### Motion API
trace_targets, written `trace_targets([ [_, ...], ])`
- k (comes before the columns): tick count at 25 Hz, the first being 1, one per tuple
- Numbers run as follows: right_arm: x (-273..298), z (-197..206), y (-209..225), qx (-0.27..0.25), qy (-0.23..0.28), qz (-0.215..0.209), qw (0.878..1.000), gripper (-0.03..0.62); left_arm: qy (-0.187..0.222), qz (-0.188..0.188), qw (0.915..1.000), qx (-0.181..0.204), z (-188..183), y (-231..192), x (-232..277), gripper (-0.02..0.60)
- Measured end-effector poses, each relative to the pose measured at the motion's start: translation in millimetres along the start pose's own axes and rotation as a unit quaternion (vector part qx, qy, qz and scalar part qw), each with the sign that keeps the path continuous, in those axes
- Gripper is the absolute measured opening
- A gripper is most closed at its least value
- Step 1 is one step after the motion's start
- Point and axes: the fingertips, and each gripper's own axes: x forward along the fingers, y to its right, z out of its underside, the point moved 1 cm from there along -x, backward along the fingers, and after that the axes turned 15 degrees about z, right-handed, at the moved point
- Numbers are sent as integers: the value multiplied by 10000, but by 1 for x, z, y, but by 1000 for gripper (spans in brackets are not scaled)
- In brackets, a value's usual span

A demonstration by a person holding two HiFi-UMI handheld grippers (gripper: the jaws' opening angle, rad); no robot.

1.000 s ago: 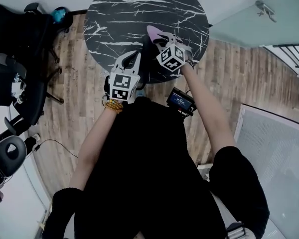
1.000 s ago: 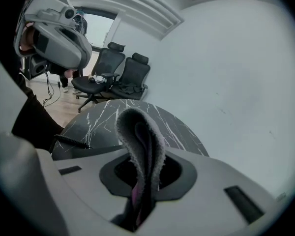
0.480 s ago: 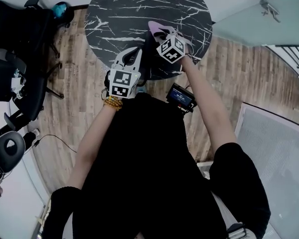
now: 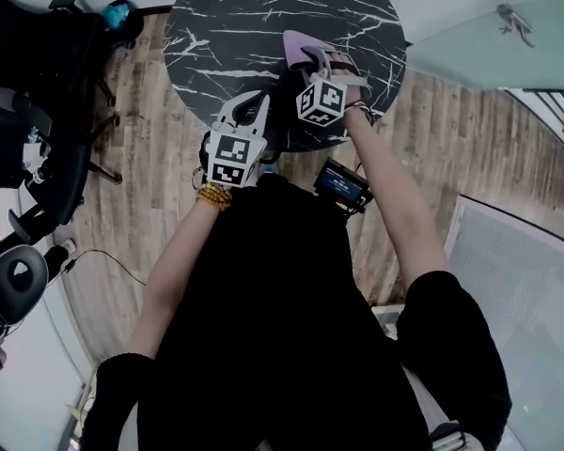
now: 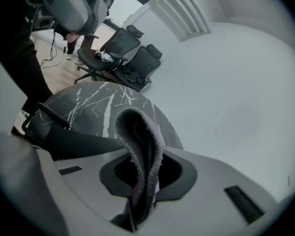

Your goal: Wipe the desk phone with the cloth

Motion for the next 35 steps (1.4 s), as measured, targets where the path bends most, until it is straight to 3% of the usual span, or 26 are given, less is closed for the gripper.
trace_targets([
  [5,-1,13,-49,419,-408,-978,9935,60,-59,43,10000,-35,7,-1,1,20],
  [11,3,15,-64,893,-686,-1369,9842,60,-81,19,9999,-97,11,-5,-2,20],
  [23,0,15,-74,1239,-662,-1343,9809,60,-140,23,9999,-60,12,-9,-4,20],
  [35,-11,8,-90,1393,-748,-1592,9745,60,-176,150,9997,-59,14,0,4,20],
])
